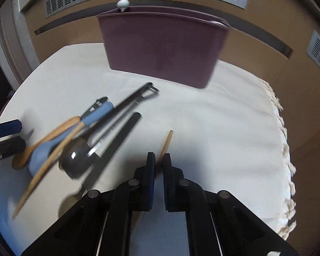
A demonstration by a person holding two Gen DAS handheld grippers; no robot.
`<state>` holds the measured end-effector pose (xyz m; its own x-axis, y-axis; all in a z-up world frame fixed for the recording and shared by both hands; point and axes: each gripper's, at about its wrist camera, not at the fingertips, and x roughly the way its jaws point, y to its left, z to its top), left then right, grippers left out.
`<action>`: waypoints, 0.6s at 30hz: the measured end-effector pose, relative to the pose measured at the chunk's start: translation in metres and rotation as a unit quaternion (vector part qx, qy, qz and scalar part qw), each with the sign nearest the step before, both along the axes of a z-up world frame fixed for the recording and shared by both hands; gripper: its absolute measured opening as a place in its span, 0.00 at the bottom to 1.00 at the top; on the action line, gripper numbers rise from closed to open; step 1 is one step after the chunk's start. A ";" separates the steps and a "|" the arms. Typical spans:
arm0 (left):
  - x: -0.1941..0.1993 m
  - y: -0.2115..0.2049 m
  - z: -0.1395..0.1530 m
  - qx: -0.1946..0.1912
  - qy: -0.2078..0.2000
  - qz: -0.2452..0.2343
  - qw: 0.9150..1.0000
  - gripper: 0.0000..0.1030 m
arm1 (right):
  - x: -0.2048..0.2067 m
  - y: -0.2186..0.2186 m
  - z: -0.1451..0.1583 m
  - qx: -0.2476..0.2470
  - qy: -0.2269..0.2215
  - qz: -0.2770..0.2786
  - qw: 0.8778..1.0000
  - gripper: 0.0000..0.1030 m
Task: Organize utensils
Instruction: 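Grasp a wooden chopstick with right tool while left tool grasps another chopstick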
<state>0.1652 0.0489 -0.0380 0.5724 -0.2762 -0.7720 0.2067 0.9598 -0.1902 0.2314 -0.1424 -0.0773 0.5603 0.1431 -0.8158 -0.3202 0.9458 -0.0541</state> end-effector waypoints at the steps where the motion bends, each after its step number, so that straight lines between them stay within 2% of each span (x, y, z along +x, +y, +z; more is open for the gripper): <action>1: 0.002 -0.006 0.000 -0.005 0.002 -0.009 1.000 0.45 | -0.004 -0.009 0.000 0.001 0.001 -0.003 1.000 0.05; 3: 0.006 -0.020 0.000 -0.006 0.009 -0.032 0.999 0.44 | -0.008 -0.021 0.000 0.005 0.003 -0.010 1.000 0.05; 4: 0.008 -0.026 0.001 -0.004 0.011 -0.039 0.999 0.39 | -0.010 -0.026 0.000 0.011 0.006 -0.011 1.000 0.05; 6: 0.011 -0.040 -0.002 0.015 0.016 -0.052 0.998 0.30 | -0.013 -0.030 -0.001 0.020 0.008 -0.009 1.000 0.06; 8: 0.015 -0.052 -0.001 0.047 0.009 -0.057 0.997 0.27 | -0.019 -0.032 -0.001 0.024 0.008 -0.006 1.000 0.07; 9: 0.018 -0.055 -0.002 0.052 0.013 -0.061 0.997 0.25 | -0.022 -0.033 -0.002 0.025 0.006 -0.006 1.000 0.07; 14: 0.032 -0.066 -0.004 0.093 0.021 -0.064 0.993 0.24 | -0.027 -0.041 -0.005 0.045 0.007 -0.014 0.999 0.08; 18: 0.043 -0.074 -0.005 0.103 0.032 -0.066 0.992 0.24 | -0.025 -0.043 -0.008 0.054 0.008 -0.022 0.998 0.08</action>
